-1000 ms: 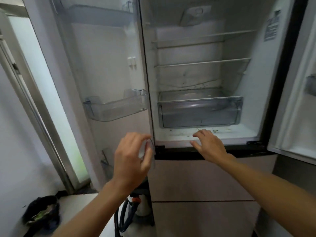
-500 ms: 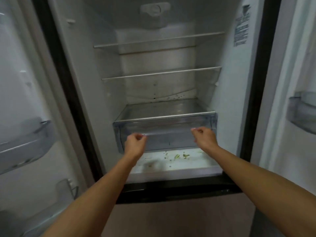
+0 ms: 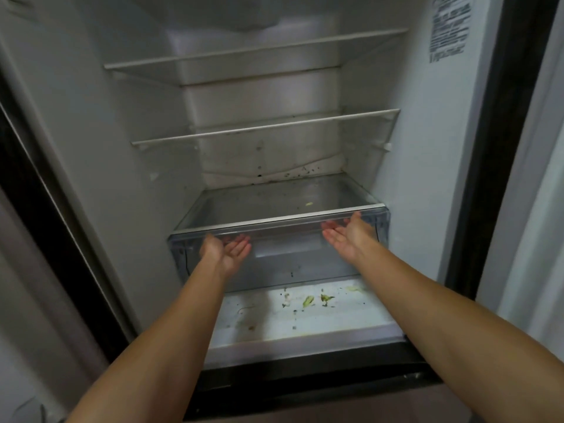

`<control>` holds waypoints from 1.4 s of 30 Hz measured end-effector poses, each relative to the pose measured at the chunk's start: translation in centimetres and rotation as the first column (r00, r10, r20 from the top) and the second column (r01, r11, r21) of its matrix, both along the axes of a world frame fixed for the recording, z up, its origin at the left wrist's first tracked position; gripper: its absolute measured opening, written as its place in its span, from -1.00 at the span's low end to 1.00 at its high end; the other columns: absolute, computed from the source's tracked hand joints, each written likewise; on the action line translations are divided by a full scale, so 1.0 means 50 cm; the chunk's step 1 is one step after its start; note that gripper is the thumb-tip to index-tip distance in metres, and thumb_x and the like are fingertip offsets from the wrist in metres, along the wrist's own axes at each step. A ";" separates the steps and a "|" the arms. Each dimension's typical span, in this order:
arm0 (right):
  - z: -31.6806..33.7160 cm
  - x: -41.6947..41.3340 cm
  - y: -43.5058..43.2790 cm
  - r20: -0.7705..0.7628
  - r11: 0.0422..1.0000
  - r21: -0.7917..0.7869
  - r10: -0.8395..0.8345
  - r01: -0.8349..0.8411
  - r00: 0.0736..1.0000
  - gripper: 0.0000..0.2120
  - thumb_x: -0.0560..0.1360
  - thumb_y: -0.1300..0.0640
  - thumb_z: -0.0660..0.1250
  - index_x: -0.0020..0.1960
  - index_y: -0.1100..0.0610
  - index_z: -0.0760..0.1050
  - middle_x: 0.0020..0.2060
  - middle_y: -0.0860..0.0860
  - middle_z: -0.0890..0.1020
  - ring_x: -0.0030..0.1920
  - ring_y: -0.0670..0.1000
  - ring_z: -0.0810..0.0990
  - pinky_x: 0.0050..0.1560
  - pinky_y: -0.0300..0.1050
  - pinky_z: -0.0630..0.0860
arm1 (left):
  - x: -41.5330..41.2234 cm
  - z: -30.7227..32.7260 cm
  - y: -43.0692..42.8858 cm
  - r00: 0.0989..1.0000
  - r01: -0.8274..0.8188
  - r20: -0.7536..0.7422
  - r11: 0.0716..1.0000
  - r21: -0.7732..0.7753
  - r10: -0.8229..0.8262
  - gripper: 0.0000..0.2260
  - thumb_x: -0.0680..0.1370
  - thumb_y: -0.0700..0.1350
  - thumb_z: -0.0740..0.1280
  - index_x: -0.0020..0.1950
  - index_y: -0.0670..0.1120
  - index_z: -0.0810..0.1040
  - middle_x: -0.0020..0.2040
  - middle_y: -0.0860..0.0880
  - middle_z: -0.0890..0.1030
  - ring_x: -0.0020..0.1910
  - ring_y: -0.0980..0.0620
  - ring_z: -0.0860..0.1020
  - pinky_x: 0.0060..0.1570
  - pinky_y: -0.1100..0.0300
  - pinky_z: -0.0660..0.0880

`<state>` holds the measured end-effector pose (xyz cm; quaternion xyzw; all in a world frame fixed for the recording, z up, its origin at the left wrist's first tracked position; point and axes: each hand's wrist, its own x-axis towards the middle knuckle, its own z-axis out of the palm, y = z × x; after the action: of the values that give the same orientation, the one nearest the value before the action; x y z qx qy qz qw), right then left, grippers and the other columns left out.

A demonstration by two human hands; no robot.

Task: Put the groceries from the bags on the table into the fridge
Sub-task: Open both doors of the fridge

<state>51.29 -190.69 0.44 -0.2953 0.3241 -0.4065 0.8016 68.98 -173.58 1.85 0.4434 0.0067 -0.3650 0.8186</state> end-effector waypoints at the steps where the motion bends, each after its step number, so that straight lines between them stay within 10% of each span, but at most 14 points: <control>1: 0.000 0.001 0.002 -0.007 1.000 -0.006 -0.011 0.011 1.000 -0.60 0.66 -0.10 -0.01 0.29 0.19 0.29 -0.14 0.21 0.60 -0.18 0.13 0.65 -0.27 -0.02 0.56 | 0.005 0.002 -0.005 1.000 -0.006 -0.009 1.000 -0.001 0.006 -0.57 0.69 0.03 -0.14 0.29 -0.24 0.31 0.30 -0.28 0.47 0.33 -0.23 0.43 0.23 -0.06 0.38; 8: -0.004 -0.013 0.026 -0.046 0.997 -0.045 -0.061 0.059 0.997 -0.67 0.67 -0.08 -0.02 0.11 0.17 0.32 0.02 0.26 0.59 -0.17 0.12 0.65 -0.27 -0.05 0.56 | -0.009 -0.005 0.003 1.000 -0.024 0.009 0.999 -0.040 0.024 -0.49 0.68 0.09 -0.13 0.46 -0.24 0.20 -0.11 -0.23 0.51 0.26 -0.23 0.49 0.19 -0.03 0.43; 18: 0.010 -0.105 0.136 -0.009 0.993 -0.071 -0.096 0.095 0.995 -0.67 0.66 -0.09 -0.01 0.06 0.15 0.34 -0.03 0.25 0.58 -0.19 0.13 0.64 -0.28 -0.03 0.55 | -0.104 0.012 0.100 0.997 -0.064 0.036 0.996 -0.060 0.066 -0.46 0.68 0.10 -0.15 0.50 -0.25 0.12 -0.19 -0.24 0.48 0.26 -0.26 0.48 0.15 -0.04 0.44; 25: 0.015 -0.194 0.221 0.000 0.994 -0.076 -0.081 0.081 0.997 -0.69 0.67 -0.07 -0.01 0.20 0.15 0.29 -0.17 0.21 0.59 -0.14 0.14 0.63 -0.12 0.01 0.56 | -0.210 0.022 0.201 0.996 -0.069 0.053 0.996 -0.054 0.072 -0.47 0.68 0.11 -0.16 0.48 -0.24 0.15 0.27 -0.32 0.47 0.28 -0.25 0.47 0.16 -0.03 0.44; 37: -0.013 -0.284 0.313 -0.029 0.998 -0.050 -0.028 0.027 0.999 -0.68 0.66 -0.08 0.00 0.22 0.13 0.30 0.01 0.26 0.61 -0.05 0.16 0.65 -0.18 0.01 0.60 | -0.289 0.002 0.305 0.999 -0.033 0.014 0.998 -0.048 0.034 -0.46 0.68 0.10 -0.13 0.46 -0.28 0.15 0.33 -0.33 0.43 0.27 -0.26 0.48 0.17 -0.04 0.45; 42: -0.024 -0.288 0.319 -0.007 0.999 -0.032 -0.030 0.030 1.000 -0.64 0.65 -0.08 0.02 0.21 0.19 0.33 0.01 0.27 0.61 -0.07 0.17 0.66 -0.15 0.03 0.59 | -0.275 -0.021 0.310 1.000 -0.020 -0.006 0.998 -0.058 0.020 -0.58 0.69 0.06 -0.11 0.04 -0.25 0.34 0.30 -0.33 0.45 0.29 -0.29 0.46 0.14 -0.05 0.44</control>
<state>36.91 -174.73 -0.75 -0.3048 0.3250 -0.4223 0.7894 55.22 -158.09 0.81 0.4185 0.0029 -0.3582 0.8346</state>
